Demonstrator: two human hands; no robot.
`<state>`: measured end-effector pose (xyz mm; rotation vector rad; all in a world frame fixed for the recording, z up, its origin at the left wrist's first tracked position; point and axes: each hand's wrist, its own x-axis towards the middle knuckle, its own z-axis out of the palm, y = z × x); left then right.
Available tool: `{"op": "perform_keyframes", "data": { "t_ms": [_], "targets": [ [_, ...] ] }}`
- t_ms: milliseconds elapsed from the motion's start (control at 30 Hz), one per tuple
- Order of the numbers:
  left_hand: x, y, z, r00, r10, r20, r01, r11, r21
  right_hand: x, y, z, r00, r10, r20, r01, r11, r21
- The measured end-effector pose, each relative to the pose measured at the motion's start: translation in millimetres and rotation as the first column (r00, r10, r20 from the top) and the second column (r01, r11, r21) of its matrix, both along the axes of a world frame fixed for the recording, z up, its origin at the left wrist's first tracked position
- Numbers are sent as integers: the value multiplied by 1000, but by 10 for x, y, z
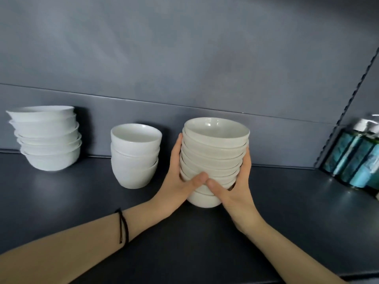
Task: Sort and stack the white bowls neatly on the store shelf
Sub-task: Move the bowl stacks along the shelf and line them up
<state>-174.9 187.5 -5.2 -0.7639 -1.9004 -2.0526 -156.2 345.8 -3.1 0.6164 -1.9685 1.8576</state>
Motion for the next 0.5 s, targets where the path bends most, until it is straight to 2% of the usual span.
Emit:
{"op": "perform_keyframes", "data": {
  "t_ms": [333,500],
  "targets": [
    [339,-265,186,997,56,-48,-54,998,45,264,-331,194,997,54,-59,-56,998,-37],
    [710,-724,291,995,76,-63,-69,993,99,522,-781,293,986,153,-63,-157,986,-51]
  ]
}}
